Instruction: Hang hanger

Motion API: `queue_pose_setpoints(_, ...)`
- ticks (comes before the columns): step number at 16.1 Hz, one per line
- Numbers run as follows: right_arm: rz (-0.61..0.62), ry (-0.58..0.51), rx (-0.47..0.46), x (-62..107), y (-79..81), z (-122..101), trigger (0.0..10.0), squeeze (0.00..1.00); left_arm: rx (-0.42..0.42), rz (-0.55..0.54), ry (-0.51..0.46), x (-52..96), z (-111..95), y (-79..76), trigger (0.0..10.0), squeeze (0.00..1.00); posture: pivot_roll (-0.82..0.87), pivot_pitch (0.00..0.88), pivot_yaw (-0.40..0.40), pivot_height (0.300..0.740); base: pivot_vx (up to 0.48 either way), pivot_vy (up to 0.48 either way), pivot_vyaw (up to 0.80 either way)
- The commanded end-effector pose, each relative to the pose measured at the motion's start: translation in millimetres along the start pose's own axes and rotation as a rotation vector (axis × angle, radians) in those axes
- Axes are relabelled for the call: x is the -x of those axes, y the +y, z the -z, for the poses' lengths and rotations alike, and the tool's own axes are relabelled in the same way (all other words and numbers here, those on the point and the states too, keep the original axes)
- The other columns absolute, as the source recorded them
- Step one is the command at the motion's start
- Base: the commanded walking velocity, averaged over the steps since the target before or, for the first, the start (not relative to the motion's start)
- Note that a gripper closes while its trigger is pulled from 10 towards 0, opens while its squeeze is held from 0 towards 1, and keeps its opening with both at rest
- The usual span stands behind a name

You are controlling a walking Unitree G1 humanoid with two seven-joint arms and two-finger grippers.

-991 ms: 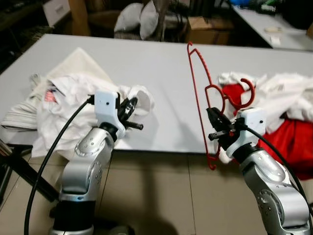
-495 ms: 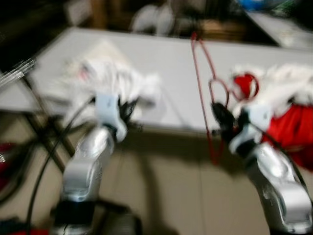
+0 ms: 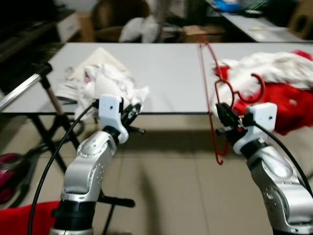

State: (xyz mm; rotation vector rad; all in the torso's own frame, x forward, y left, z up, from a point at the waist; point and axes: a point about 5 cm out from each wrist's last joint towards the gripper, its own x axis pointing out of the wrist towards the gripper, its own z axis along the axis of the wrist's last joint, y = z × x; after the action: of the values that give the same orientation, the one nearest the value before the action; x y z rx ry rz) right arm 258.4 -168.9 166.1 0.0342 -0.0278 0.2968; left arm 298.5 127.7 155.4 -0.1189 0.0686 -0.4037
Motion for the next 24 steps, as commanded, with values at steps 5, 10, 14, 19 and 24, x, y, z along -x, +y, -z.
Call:
queue_pose_setpoints(5, 0.017, -0.033, -0.006, -0.6, -4.3, -6.1, 10.0, 0.00, 0.228, 0.597, -0.242, 11.4, -49.3, -69.0, 0.0, 0.00, -0.08, 0.000, 0.010, 0.740, 0.000, 0.000, 0.00)
queue_pose_setpoints(10, -0.008, -0.048, -0.002, 0.9, -4.1, -8.1, 10.0, 0.00, 0.439, 0.720, -0.253, 26.2, -51.5, -66.3, 0.0, 0.00, -0.08, 0.000, 0.005, 0.740, 0.000, 0.000, 0.00)
queue_pose_setpoints(14, -0.114, 0.033, 0.057, 10.6, -9.2, -0.1, 10.0, 0.00, -0.013, 0.349, 0.306, 6.6, 21.3, -23.2, 0.0, 0.00, -0.07, 0.000, -0.002, 0.740, 0.000, 0.000, 0.00)
queue_pose_setpoints(19, -0.370, 0.349, 0.157, 58.5, -20.2, 30.9, 10.0, 0.00, -0.119, 0.180, 0.289, -11.3, 27.0, 5.5, 0.0, 0.00, -0.08, 0.000, 0.011, 0.740, 0.000, 0.000, 0.00)
queue_pose_setpoints(24, -0.616, 0.477, 0.160, 81.0, -11.9, 36.1, 10.0, 0.00, -0.205, 0.289, 0.257, -26.0, 0.6, 10.3, 0.0, 0.00, -0.08, 0.000, 0.012, 0.740, 0.000, 0.000, 0.00)
